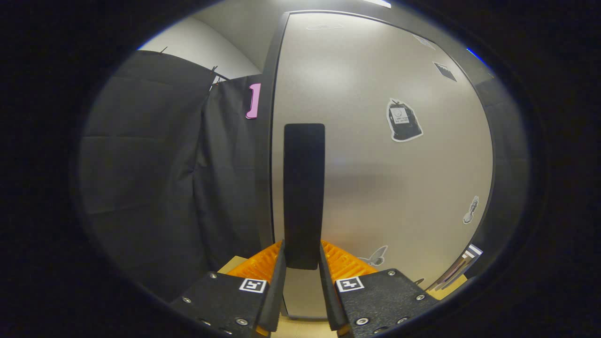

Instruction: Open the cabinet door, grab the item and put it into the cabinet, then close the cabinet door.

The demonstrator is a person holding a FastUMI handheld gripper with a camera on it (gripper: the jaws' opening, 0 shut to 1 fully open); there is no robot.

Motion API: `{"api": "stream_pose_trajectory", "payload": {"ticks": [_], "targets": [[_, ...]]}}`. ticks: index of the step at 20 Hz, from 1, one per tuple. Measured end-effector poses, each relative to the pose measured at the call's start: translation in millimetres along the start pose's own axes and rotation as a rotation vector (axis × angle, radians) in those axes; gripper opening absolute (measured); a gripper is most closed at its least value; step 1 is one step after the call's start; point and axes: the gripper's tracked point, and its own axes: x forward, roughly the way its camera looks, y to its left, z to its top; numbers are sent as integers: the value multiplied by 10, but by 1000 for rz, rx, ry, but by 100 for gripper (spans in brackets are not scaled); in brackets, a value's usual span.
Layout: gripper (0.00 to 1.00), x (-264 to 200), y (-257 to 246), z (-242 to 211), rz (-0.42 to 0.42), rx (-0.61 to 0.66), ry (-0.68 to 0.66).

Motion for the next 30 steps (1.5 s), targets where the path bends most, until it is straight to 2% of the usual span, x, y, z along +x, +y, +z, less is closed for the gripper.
{"api": "stream_pose_trajectory", "payload": {"ticks": [2, 6, 11, 14, 19, 30], "targets": [[39, -13, -4, -2, -10, 12, -3], [42, -1, 13, 56, 4, 8, -29], [32, -42, 17, 52, 57, 19, -26], [31, -138, 28, 46, 95, 14, -19], [31, -553, 82, 58, 180, 20, -9], [31, -625, -58, 9, 450, 62, -10]]}}
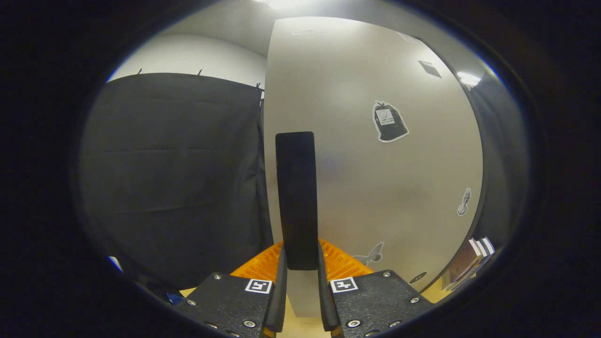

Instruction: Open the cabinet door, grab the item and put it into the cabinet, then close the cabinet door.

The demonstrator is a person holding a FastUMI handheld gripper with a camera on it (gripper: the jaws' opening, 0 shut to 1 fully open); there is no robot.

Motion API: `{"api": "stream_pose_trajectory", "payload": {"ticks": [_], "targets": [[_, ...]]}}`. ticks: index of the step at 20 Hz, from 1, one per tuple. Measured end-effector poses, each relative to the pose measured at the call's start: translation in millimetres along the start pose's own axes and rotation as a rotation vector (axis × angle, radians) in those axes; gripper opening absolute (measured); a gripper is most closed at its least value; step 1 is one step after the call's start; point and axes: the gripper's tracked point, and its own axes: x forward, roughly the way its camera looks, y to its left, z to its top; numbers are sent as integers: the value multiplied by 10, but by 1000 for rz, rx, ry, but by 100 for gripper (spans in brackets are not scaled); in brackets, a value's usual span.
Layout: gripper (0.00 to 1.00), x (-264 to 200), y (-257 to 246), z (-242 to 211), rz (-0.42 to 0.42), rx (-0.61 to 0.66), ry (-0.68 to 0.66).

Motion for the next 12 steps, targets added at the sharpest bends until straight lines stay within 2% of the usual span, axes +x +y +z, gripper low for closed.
{"api": "stream_pose_trajectory", "payload": {"ticks": [7, 12], "targets": [[31, -182, -11, -6, 176, -6, -9], [31, -231, -95, -16, 266, 2, -5]]}}
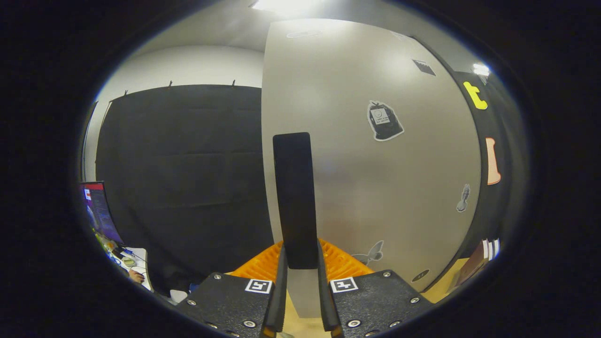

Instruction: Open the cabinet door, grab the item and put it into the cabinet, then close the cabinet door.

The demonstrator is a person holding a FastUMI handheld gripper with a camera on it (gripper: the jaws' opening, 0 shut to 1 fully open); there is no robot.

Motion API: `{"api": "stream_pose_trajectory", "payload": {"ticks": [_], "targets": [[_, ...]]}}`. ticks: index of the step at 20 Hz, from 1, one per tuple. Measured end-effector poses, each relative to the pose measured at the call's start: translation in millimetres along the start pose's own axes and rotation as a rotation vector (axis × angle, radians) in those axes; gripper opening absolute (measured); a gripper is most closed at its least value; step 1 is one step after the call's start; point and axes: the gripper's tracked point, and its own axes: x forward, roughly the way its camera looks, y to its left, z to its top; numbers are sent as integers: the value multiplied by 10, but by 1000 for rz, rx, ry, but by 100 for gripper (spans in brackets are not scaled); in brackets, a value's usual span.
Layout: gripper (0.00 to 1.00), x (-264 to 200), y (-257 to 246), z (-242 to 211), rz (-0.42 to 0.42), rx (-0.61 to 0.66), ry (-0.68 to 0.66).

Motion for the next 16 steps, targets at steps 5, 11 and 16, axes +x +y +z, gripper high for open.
{"api": "stream_pose_trajectory", "payload": {"ticks": [5, 11, 16], "targets": [[31, -226, -39, -6, 63, -2, 1], [31, -402, -132, -1, 69, -17, -9], [31, -495, -193, -2, 36, -8, -19]]}}
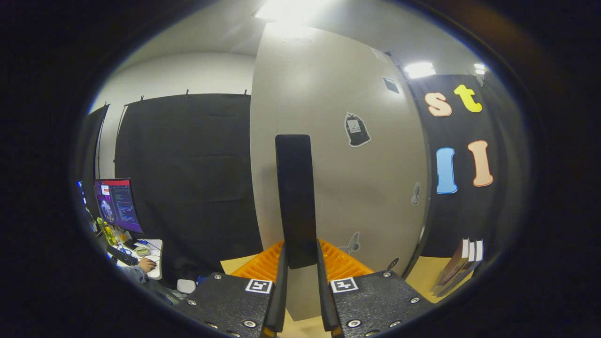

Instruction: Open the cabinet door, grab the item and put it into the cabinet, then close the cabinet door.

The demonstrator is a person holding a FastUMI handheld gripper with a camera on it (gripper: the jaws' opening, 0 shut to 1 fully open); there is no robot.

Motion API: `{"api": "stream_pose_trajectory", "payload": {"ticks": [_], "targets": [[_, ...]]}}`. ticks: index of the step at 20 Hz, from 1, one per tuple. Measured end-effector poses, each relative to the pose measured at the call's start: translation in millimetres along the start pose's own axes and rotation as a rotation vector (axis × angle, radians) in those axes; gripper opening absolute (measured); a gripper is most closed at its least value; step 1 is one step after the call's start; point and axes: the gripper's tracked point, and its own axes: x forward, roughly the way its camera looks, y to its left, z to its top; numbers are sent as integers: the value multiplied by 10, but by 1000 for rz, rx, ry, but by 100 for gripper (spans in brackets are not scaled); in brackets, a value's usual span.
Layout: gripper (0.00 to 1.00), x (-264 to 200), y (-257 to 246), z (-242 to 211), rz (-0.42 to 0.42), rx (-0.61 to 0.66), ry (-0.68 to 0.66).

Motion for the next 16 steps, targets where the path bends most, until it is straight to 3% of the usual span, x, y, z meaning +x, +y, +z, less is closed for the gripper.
{"api": "stream_pose_trajectory", "payload": {"ticks": [10, 12, 16], "targets": [[34, -199, -349, 55, -225, -6, -50], [35, -263, -471, 70, -311, 18, -71], [37, -566, -653, 103, -596, -40, -158]]}}
